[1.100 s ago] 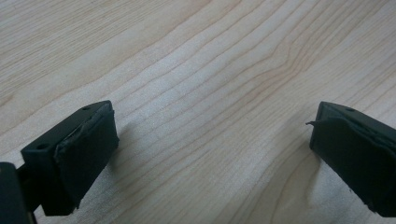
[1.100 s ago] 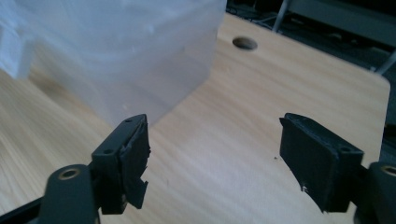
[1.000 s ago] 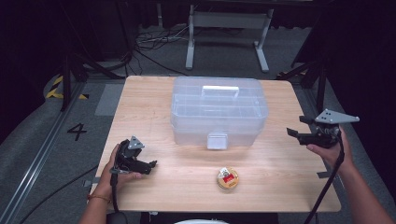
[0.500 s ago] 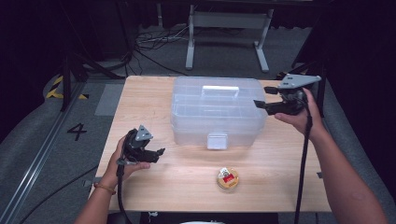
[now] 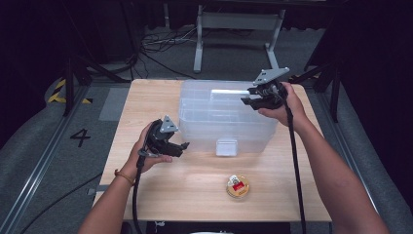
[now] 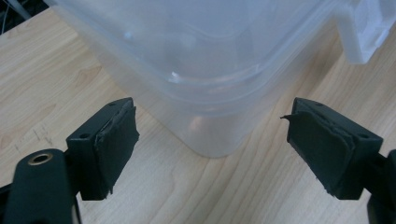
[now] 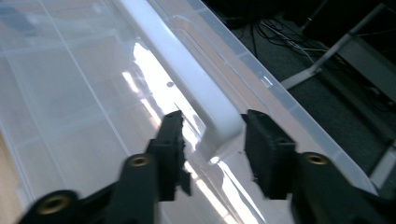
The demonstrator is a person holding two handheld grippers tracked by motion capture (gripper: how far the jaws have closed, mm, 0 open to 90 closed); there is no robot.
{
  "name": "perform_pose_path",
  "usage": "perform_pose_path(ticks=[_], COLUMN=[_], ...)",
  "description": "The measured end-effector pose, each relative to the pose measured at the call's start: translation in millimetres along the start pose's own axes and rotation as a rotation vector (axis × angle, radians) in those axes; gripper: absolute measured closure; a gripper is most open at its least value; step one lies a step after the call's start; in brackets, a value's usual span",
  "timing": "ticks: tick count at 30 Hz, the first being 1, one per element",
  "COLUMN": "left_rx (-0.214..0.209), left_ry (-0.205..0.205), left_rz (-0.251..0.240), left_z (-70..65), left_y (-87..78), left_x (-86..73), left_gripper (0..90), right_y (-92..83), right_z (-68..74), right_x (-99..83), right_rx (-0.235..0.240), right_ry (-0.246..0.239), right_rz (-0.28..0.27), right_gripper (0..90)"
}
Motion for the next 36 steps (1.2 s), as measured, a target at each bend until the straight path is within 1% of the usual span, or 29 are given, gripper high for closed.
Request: perform_pose_path(ticks=[1, 2, 5, 7, 9, 12, 13, 15, 16, 17, 18, 19, 21, 22, 23, 24, 25, 27, 28, 29, 30, 32, 33, 34, 36], left_rx=[-0.004, -0.005, -0.014, -0.024, -0.028, -0.022, -0.019, -0.025, -0.021, -0.027, -0.020, -0.021, -0.032, -0.031, -0.031, -0.044, -0.055, -0.064, -0.075, -0.075, -0.069, -0.055, -0.057, -0.055, -0.061], left_ry=[-0.001, -0.003, -0.007, -0.006, -0.004, 0.001, 0.001, -0.005, -0.009, -0.011, -0.008, -0.008, -0.005, -0.004, -0.004, 0.000, 0.002, -0.004, 0.000, 0.000, 0.006, 0.011, 0.005, 0.006, 0.000], left_rz=[-0.001, -0.005, -0.032, -0.052, -0.059, -0.071, -0.077, -0.089, -0.096, -0.101, -0.100, -0.102, -0.122, -0.129, -0.129, -0.136, -0.143, -0.166, -0.217, -0.217, -0.228, -0.227, -0.233, -0.238, -0.254], left_z=[-0.2, 0.7, 1.9, 1.5, 1.1, 1.2, 1.5, 1.6, 2.4, 2.8, 3.8, 3.9, 3.0, 3.2, 3.2, 2.4, 2.3, 2.5, 0.5, 0.5, 0.5, 1.6, 1.5, 1.5, 1.3], left_y=[1.3, 2.4, 1.3, -0.5, -1.2, -3.9, -5.3, -7.4, -8.4, -9.4, -10.4, -11.3, -14.4, -15.8, -15.8, -17.0, -17.8, -20.0, -24.7, -24.7, -26.8, -27.7, -27.6, -28.0, -29.3], left_x=[0.0, -0.1, 1.7, 3.7, 4.3, 5.5, 5.9, 6.2, 6.4, 6.5, 6.2, 6.3, 8.1, 9.0, 9.0, 10.1, 11.8, 16.7, 25.9, 25.9, 29.3, 32.4, 33.2, 33.7, 34.7], left_gripper=[17.1, 17.2, 18.2, 19.7, 21.0, 22.4, 23.5, 25.2, 27.2, 28.4, 32.0, 32.9, 38.1, 40.3, 42.0, 42.0, 51.2, 52.2, 61.9, 62.2, 62.2, 65.6, 66.8, 69.9, 73.3], right_y=[0.7, 1.8, 0.7, -1.2, -2.3, -3.0, -3.4, -3.6, -2.9, -2.8, -2.8, -2.7, -3.2, -3.2, -3.2, -3.2, -2.1, -1.6, -0.4, -0.4, 0.4, 1.3, 1.5, 2.0, 1.8], right_z=[-0.1, -1.4, -1.1, -0.6, -0.3, 0.0, -0.4, -1.1, -3.0, -4.6, -7.7, -10.0, -15.4, -17.7, -17.7, -19.5, -23.4, -24.0, -27.5, -27.5, -28.0, -30.3, -31.1, -32.1, -32.9], right_x=[0.8, 0.6, 0.3, 0.1, 0.5, 1.3, 2.6, 2.9, 4.4, 5.8, 8.1, 9.8, 13.5, 15.2, 15.2, 16.6, 19.4, 19.9, 21.4, 21.4, 22.3, 23.1, 23.4, 23.5, 23.7], right_rx=[-0.007, -0.019, -0.023, -0.037, -0.033, -0.029, -0.013, -0.008, -0.009, -0.009, -0.005, 0.000, 0.017, 0.022, 0.022, 0.030, 0.036, 0.039, 0.037, 0.037, 0.039, 0.034, 0.033, 0.030, 0.023], right_ry=[0.003, -0.002, -0.008, -0.033, -0.039, -0.043, -0.029, -0.023, -0.004, 0.013, 0.030, 0.040, 0.069, 0.079, 0.079, 0.091, 0.102, 0.107, 0.117, 0.117, 0.122, 0.135, 0.137, 0.131, 0.124], right_rz=[-0.004, -0.001, 0.007, 0.024, 0.039, 0.047, 0.056, 0.062, 0.058, 0.059, 0.061, 0.062, 0.076, 0.080, 0.080, 0.089, 0.099, 0.105, 0.117, 0.117, 0.115, 0.118, 0.121, 0.122, 0.122], right_gripper=[71.2, 71.3, 72.4, 72.9, 73.1, 73.2, 73.3, 73.2, 73.1, 73.0, 73.0, 72.9, 72.9, 72.8, 72.8, 72.7, 72.5, 72.4, 72.2, 72.2, 72.1, 71.8, 71.8, 71.6, 71.4])
Point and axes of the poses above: each handheld gripper's, and its own axes: y roughly forward along the jaws, x roughly out of its top, z roughly to its left, the point moved 10 cm from there along y, roughly forward along the jaws, and after that the axes turned 15 degrees about -x, right-handed, at the moved point
